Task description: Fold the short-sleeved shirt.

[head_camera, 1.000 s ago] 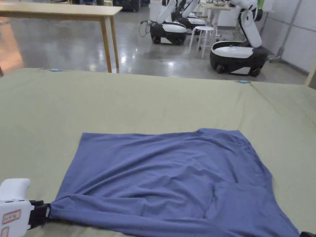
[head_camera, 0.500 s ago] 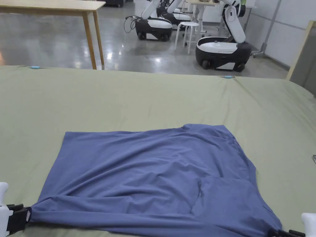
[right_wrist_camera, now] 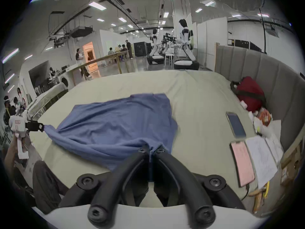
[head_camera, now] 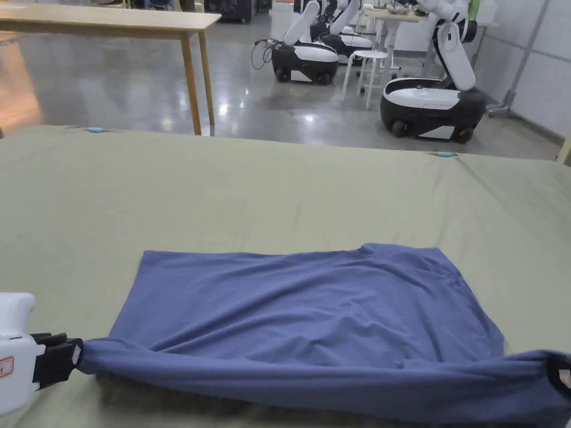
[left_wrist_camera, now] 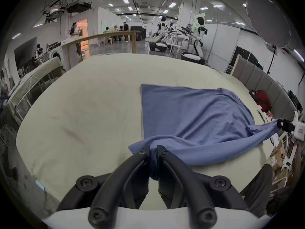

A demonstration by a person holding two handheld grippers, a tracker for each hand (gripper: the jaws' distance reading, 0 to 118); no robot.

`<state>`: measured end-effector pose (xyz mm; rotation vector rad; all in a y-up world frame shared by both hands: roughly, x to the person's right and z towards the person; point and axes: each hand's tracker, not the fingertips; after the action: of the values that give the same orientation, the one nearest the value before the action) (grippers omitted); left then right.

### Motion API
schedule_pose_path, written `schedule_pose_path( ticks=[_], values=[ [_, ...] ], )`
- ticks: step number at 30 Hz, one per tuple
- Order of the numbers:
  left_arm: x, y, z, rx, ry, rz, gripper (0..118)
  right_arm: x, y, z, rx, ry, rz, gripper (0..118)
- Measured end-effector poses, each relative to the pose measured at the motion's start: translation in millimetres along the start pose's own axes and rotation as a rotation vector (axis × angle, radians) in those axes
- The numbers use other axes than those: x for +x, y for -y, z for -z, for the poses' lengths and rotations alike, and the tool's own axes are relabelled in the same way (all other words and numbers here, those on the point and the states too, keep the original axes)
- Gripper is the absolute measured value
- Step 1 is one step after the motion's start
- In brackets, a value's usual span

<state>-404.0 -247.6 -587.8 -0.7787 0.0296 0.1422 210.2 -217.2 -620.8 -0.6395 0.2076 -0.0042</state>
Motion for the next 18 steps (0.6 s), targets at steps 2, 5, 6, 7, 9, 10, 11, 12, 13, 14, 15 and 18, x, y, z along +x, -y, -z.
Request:
schedule_pose_path(
  ticks=[2, 5, 6, 7, 9, 10, 11, 12, 13, 14, 15, 18],
  values=[
    [1, -14, 10, 0.009, -0.006, 0.013, 6, 1, -19, 16, 0.006, 0.01, -0.025, 5],
    [0, -33, 31, 0.003, -0.008, 0.006, 6, -2, -43, 47, -0.004, 0.007, -0.019, 5],
    [-2, -40, 41, -0.01, -0.005, -0.003, 6, -2, -49, 60, -0.015, 0.009, -0.018, 5],
    [-3, -44, 50, -0.014, -0.004, -0.008, 6, -2, -53, 72, -0.029, 0.013, -0.021, 5],
    [-3, -51, 68, -0.036, -0.005, -0.013, 6, 1, -59, 98, -0.062, 0.021, -0.023, 5],
    [-3, -53, 76, -0.041, -0.01, -0.011, 6, 1, -60, 109, -0.07, 0.022, -0.026, 5],
    [-3, -55, 84, -0.051, -0.013, -0.011, 6, 2, -61, 120, -0.084, 0.023, -0.025, 5],
    [-3, -57, 92, -0.066, -0.016, -0.011, 6, 5, -62, 131, -0.102, 0.024, -0.018, 5],
    [-3, -59, 99, -0.069, -0.016, -0.01, 6, 7, -61, 141, -0.118, 0.025, -0.007, 5],
    [-3, -61, 106, -0.077, -0.022, -0.014, 6, 8, -60, 151, -0.133, 0.025, -0.003, 5],
    [-4, -62, 112, -0.084, -0.025, -0.021, 6, 10, -59, 159, -0.144, 0.028, 0.001, 5],
    [-7, -68, 130, -0.101, -0.006, -0.053, 6, 16, -53, 180, -0.191, 0.032, 0.022, 5]
  ],
)
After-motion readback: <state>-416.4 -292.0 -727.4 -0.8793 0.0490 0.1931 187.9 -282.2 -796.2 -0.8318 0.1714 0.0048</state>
